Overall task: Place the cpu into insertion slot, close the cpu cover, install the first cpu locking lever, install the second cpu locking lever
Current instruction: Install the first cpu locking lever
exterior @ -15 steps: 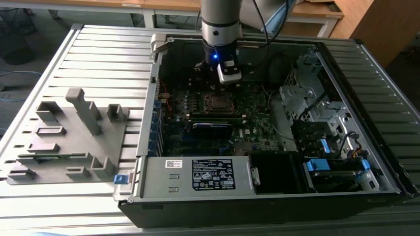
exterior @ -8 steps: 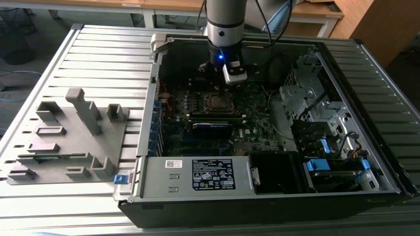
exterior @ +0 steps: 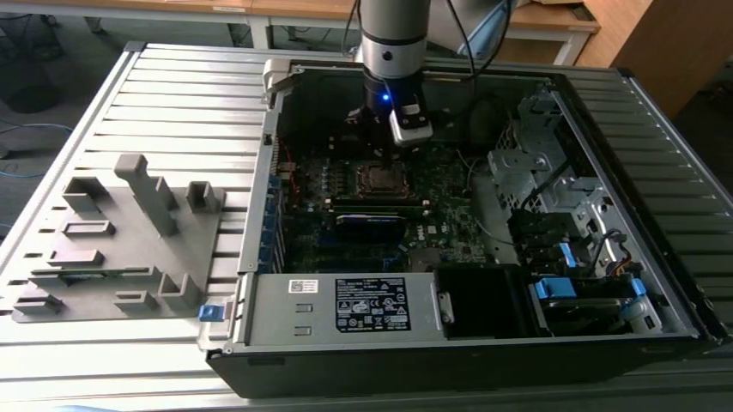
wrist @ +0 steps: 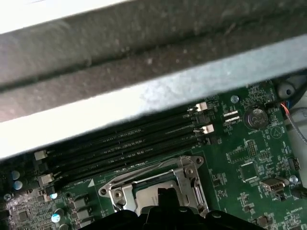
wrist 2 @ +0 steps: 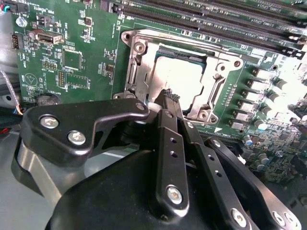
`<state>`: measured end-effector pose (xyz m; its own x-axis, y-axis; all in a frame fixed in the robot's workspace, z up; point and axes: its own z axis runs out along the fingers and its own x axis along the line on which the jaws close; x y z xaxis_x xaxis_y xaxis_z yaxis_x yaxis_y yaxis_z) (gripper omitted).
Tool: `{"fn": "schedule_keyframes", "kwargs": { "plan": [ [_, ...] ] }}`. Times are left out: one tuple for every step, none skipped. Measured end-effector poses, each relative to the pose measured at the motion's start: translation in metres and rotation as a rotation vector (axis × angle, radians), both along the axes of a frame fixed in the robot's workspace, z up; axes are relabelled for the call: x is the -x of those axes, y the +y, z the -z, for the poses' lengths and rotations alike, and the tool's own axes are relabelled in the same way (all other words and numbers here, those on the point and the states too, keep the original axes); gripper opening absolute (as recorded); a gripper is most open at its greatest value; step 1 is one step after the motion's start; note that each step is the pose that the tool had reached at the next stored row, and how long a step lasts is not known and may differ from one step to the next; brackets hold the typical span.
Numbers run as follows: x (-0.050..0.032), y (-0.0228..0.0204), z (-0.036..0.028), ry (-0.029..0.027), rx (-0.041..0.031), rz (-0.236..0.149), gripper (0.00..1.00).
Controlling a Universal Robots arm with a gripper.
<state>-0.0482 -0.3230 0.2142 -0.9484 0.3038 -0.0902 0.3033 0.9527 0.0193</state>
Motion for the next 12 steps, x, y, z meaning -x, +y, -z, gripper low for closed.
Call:
{"fn": "schedule_keyframes", "kwargs": {
  "plan": [
    [0.0000,-0.0019,0.0001,-0.0001,-0.0001,0.000,0.11],
    [0.0000,-0.0040,0.0000,-0.0001,-0.0001,0.000,0.11],
    [0.0000,-0.0058,0.0000,0.0001,0.0001,0.000,0.11],
    [-0.0001,-0.0072,0.0000,0.0000,0.0000,0.000,0.11],
    [0.0000,-0.0082,0.0002,0.0000,0.0000,0.000,0.11],
    [0.0000,-0.0090,0.0004,0.0000,0.0000,-0.002,0.11],
    [0.0000,-0.0095,0.0007,0.0000,0.0000,-0.004,0.11],
    [-0.0001,-0.0099,0.0010,0.0000,0.0005,-0.009,0.11],
    [-0.0001,-0.0102,0.0011,0.0007,0.0011,-0.015,0.11],
    [0.0000,-0.0105,0.0013,0.0011,0.0014,-0.021,0.11],
    [0.0000,-0.0106,0.0014,0.0015,0.0017,-0.029,0.11],
    [0.0000,-0.0108,0.0015,0.0018,0.0018,-0.037,0.11]
  ]
}}
